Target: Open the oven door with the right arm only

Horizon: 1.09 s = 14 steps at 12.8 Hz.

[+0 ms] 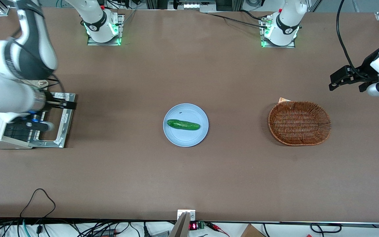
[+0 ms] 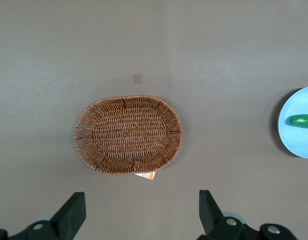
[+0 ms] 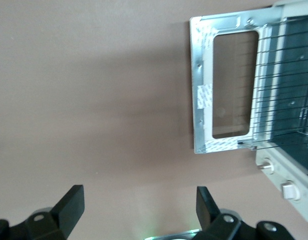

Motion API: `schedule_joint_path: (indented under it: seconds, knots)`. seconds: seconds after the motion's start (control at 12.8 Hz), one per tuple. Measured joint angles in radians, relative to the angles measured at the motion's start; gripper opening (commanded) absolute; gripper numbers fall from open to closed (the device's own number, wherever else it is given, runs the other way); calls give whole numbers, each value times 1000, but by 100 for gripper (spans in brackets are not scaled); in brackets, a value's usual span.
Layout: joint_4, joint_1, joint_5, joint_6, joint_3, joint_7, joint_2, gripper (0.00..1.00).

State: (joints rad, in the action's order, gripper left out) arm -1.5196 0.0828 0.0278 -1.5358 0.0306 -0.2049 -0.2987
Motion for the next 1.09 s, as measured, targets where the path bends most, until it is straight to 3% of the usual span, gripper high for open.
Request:
schedule_joint_path:
  seconds: [0.31, 0.63, 1.09]
  knots:
    - [11, -85, -25, 42, 1, 146, 104, 99]
    - [-32, -96, -31, 38, -2, 169, 214, 99]
    - [-171, -69, -32, -138, -20, 249, 376, 99]
